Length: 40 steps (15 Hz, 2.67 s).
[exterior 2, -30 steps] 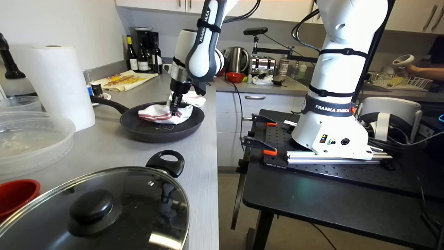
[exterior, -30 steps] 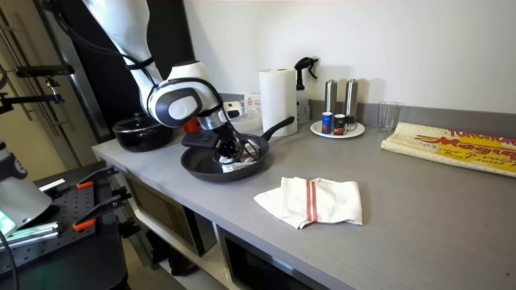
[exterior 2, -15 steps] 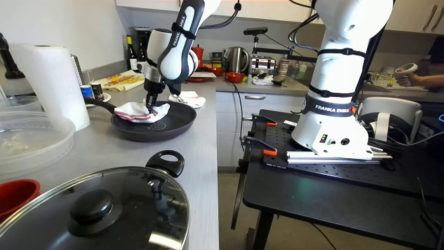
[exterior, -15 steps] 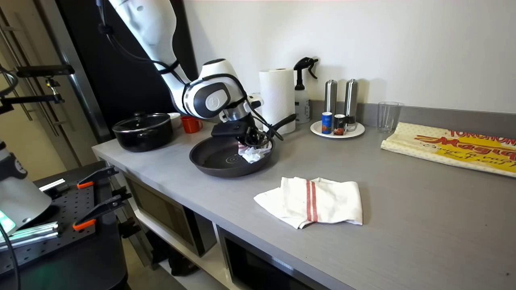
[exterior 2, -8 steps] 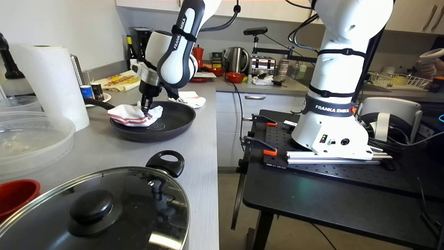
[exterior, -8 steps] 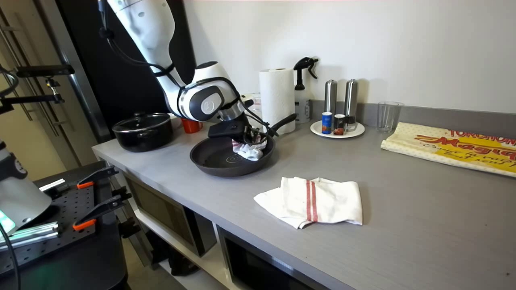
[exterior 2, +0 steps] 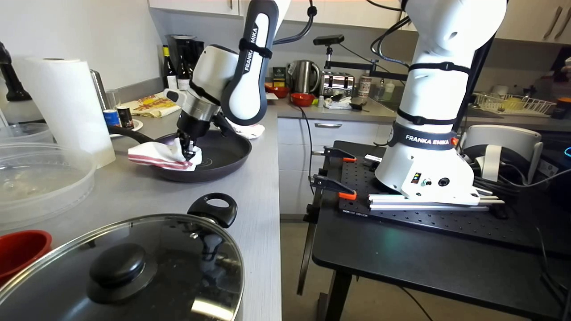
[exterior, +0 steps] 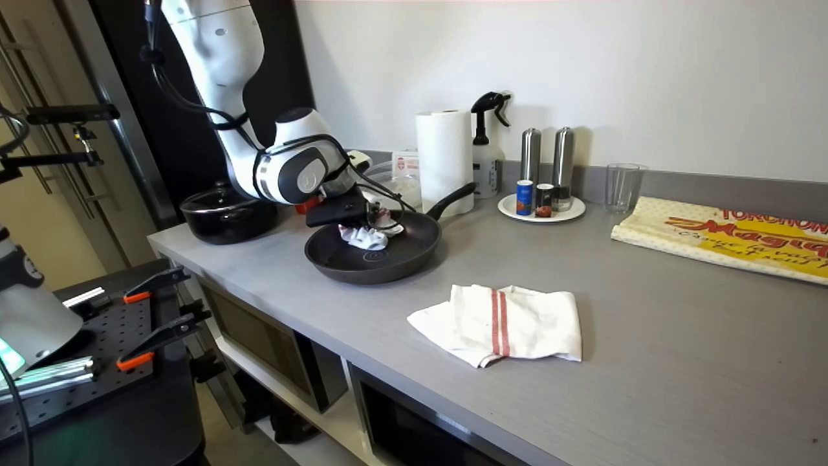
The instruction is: Use the left towel to wipe the pan
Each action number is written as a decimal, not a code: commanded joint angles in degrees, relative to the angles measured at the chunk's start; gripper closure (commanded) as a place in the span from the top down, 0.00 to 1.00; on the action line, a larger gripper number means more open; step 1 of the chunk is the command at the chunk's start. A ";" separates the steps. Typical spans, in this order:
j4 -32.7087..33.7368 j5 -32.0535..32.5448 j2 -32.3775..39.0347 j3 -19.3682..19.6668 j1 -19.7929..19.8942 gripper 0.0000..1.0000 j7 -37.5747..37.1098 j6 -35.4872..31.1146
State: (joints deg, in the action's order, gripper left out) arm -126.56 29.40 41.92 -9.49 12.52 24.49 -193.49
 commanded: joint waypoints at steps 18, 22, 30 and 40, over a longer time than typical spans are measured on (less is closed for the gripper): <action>-11.76 9.21 -5.40 -1.34 5.88 0.03 -2.78 0.80; -8.92 4.48 -4.99 2.49 6.03 0.03 -4.69 2.27; -7.96 -8.34 -5.47 14.22 -4.93 0.03 -5.27 1.33; -11.66 0.58 -6.19 7.43 -7.47 0.03 1.98 0.77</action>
State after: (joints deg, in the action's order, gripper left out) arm -135.63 27.39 35.48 -0.08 5.79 23.79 -193.12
